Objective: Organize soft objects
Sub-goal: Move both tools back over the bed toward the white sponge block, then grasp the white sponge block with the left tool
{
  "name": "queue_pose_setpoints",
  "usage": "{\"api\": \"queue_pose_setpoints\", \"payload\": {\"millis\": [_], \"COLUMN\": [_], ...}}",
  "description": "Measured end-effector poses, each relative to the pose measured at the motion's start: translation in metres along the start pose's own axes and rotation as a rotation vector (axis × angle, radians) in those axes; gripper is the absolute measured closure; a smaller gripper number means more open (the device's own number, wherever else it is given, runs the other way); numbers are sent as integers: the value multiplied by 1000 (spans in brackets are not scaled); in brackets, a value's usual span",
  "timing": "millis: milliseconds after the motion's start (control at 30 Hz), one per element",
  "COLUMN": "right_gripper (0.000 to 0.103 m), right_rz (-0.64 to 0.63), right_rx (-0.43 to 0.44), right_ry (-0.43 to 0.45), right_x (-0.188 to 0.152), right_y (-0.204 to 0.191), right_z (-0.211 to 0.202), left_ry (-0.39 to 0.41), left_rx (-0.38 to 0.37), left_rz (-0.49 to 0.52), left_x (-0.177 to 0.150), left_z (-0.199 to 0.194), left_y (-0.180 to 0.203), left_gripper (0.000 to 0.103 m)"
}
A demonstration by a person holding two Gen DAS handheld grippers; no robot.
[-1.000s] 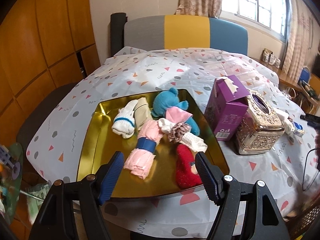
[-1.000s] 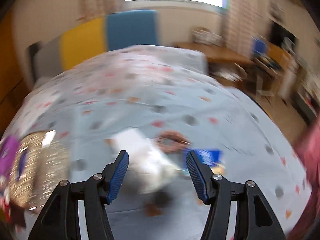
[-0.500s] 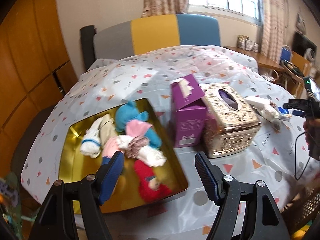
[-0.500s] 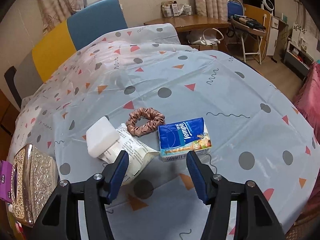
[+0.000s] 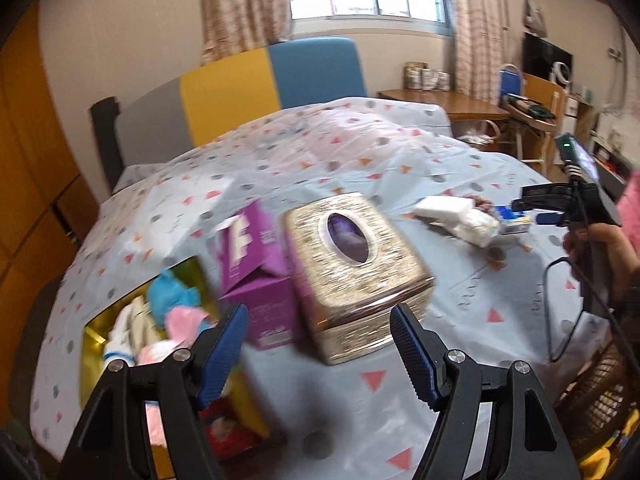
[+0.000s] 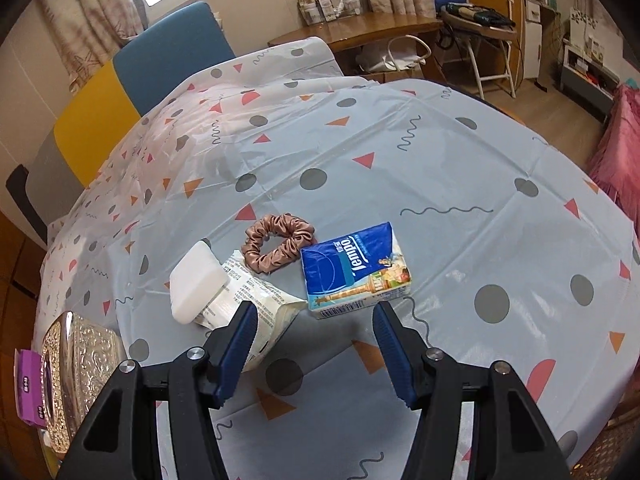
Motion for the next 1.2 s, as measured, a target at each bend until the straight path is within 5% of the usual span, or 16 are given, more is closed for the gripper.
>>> {"api": "queue_pose_setpoints", "payload": {"millis": [467, 633, 833, 1200], "right_gripper": [42, 42, 42, 42], "right_rz": [297, 288, 277, 239], "right_rx": [18, 44, 75, 137], "right_ry": [59, 63, 63, 37], "right_x": [-3, -2, -1, -1], "right_y": [56, 52, 48, 35], "right_z": [-14, -14, -15, -9], "left_ry": [-108, -152, -300, -508], "left_rx": [-267, -264, -238, -199], "left_rz": [60, 21, -135, -355], "left_x": [40, 58, 79, 94], "left_z": [44, 81, 156, 256], "left_y": [132, 162, 178, 187], "left_gripper": [29, 29, 29, 16]}}
Point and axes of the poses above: each gripper's, at about its wrist camera, not at the fingertips, and z roughly the way its jaws point, y to its right, x to its top, the point moved 5 cm from there along z, roughly the way its jaws point, and after that the axes turned 12 degrees about -z, right-handed, at the moved point
